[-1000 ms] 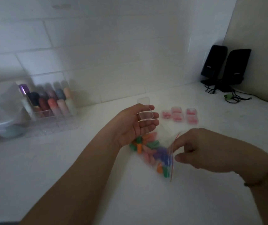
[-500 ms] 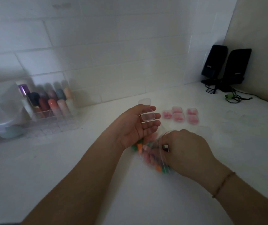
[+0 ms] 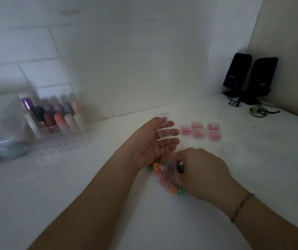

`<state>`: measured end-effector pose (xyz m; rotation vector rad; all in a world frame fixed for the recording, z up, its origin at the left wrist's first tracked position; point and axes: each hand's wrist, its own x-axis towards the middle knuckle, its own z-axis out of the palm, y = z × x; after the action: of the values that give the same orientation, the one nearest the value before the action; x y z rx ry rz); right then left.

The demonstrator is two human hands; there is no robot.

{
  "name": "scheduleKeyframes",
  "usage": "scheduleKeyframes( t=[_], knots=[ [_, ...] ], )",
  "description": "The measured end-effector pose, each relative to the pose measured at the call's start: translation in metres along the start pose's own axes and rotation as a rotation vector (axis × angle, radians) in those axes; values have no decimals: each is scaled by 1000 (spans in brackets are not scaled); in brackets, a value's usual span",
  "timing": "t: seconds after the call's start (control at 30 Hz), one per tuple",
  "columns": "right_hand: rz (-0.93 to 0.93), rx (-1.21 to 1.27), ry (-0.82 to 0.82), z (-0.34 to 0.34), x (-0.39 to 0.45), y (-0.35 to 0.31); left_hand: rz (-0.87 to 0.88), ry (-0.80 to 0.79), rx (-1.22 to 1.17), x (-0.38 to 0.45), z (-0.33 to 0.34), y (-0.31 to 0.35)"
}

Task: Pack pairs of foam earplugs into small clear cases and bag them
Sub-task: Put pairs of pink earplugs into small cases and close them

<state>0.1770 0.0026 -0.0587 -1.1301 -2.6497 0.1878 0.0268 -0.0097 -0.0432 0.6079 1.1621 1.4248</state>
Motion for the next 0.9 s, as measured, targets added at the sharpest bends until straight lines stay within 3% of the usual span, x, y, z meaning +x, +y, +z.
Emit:
scheduleKeyframes(
  t=[0.17,0.37,0.53,0.67,0.9],
  knots=[
    [-14,146,-55,-10,4,14,-29,27,-7,-2,4,5],
    [65,489,-149,-55,-2,41,-38,44,-28,-4,4,6],
    [138,885,87,-56,4,50,-49,-21,-53,-9,10,8],
    [97,1333,57,-53,5,41,-50,-113,-46,-15,19,4],
    [43,1229,213,-46,5,33,-97,-184,-36,-18,25,-4]
  ],
)
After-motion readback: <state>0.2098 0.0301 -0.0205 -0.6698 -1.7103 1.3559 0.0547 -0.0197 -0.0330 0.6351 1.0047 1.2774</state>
